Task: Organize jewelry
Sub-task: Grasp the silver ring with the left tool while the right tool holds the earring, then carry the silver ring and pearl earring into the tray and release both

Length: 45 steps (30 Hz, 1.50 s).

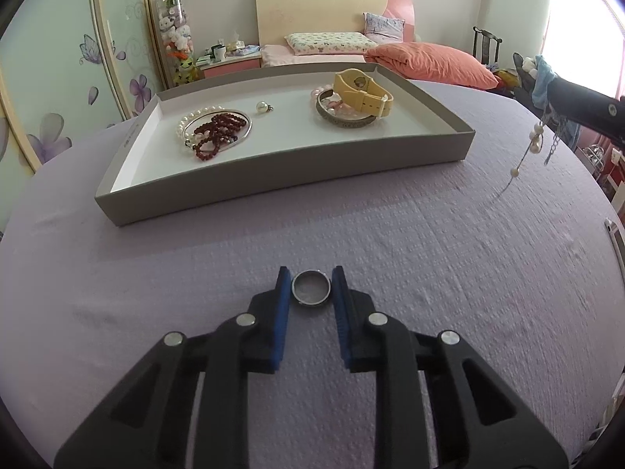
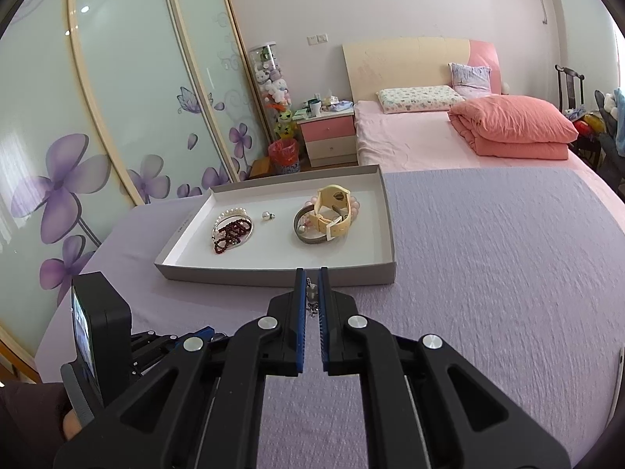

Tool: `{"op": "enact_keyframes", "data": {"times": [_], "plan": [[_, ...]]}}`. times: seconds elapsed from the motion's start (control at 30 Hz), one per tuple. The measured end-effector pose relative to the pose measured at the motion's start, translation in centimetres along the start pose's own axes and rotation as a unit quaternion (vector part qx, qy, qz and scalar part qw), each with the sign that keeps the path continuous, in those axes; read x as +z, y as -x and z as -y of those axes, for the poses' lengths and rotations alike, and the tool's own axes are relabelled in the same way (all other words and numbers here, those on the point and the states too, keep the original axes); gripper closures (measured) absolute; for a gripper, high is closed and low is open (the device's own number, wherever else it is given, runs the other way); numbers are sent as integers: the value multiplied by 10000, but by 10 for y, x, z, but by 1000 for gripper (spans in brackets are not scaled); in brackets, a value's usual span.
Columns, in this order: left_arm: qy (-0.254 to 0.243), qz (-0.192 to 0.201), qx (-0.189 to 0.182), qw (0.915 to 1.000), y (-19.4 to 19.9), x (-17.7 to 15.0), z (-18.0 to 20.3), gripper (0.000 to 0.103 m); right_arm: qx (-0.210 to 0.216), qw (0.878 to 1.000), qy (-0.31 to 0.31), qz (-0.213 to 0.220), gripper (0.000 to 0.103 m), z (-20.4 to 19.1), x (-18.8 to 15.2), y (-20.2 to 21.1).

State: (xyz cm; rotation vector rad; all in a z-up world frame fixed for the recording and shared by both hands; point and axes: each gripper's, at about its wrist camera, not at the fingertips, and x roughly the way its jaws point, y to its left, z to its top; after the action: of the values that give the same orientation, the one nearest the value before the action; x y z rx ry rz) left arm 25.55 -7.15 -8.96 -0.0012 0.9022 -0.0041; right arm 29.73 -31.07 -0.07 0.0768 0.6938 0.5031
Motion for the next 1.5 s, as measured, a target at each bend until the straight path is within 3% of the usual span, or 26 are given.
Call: {"op": "enact_keyframes", "data": {"times": [0.27, 0.6, 1.07, 1.27, 1.5], "plan": [[232, -27, -32, 9997, 7, -2, -20, 81, 36, 10000, 10, 36, 97, -2, 1, 4], [470, 308, 258, 9981, 38, 6, -66, 81, 130, 9997, 115, 153, 97, -17, 11, 2], [806, 1187, 167, 9895, 82, 71, -106, 81, 138, 9976, 417, 543, 97, -42, 56, -7], [914, 1296, 98, 9873, 70, 98, -109, 81, 47, 9962, 509, 703, 97, -46, 74, -25], [942, 1212, 107, 9881, 43, 114, -113, 81, 34, 9972, 472, 573, 97, -39, 78, -61]]}}
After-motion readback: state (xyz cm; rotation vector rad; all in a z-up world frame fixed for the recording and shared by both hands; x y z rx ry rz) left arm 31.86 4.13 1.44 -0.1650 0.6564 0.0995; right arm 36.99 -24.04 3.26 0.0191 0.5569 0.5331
